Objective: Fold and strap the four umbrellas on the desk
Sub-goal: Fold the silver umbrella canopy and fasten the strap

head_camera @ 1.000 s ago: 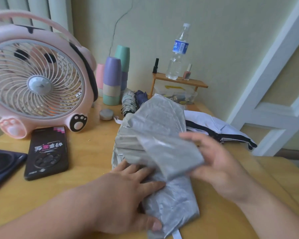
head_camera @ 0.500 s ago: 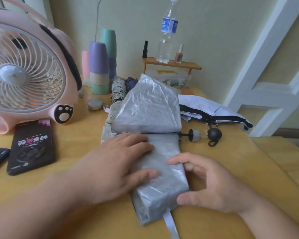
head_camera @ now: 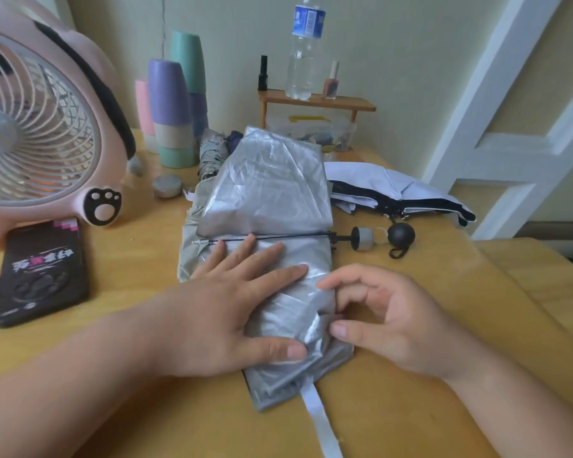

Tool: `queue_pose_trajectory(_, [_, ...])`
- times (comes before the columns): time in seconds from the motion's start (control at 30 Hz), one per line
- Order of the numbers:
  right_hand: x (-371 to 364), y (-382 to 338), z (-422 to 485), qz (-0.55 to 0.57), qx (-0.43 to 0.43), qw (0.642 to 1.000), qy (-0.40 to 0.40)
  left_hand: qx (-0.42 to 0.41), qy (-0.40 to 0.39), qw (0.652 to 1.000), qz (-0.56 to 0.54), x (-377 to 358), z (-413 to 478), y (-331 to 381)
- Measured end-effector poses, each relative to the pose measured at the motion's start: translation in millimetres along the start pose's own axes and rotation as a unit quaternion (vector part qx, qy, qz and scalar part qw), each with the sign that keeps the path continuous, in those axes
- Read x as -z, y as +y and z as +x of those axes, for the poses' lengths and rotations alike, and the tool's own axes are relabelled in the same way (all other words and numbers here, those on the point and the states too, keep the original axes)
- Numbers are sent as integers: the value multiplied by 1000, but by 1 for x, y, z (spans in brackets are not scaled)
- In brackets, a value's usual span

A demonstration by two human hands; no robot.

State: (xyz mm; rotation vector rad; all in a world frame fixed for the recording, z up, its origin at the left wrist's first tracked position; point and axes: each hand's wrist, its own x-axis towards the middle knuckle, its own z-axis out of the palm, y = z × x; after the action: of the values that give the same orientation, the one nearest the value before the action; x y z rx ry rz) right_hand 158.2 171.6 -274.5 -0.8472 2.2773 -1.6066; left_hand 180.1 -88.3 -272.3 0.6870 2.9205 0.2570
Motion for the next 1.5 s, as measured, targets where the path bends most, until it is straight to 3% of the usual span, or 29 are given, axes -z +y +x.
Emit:
queue_pose_trajectory(0.33, [4,-3,-2,-12,-11,1000,22,21,-22,999,36,-5,5,10])
queue_pose_trajectory(0.53, [-3,2,3,38,-19,998,39,17,-15,999,47,-8,5,20])
queue_pose_trajectory(0.77, [6,2,5,96,-20,988,116,11,-21,999,38,-8,6,19])
queue_pose_trajectory(0.93, [5,-2,-1,17,-14,999,23,2,-23,998,54,-8,6,20])
queue_pose_trajectory(1.07, [8,-1,-3,-22,-10,1000,11,-10,-12,998,61,-8,5,21])
queue_pose_trajectory(1.27, [22,-6,-8,-45,-79,993,-73,-5,-47,995,91,-10,8,20])
queue_pose_trajectory(1.33, [22,-6,-9,-64,-82,992,-69,-3,-50,994,93,-10,8,20])
queue_pose_trajectory(1.4, [15,-7,-10,-142,-24,989,14,-1,-54,994,93,-11,8,19])
queue_pose_trajectory(1.5, [-12,-23,-5,-298,192,927,123,-5,-58,995,83,-11,9,19])
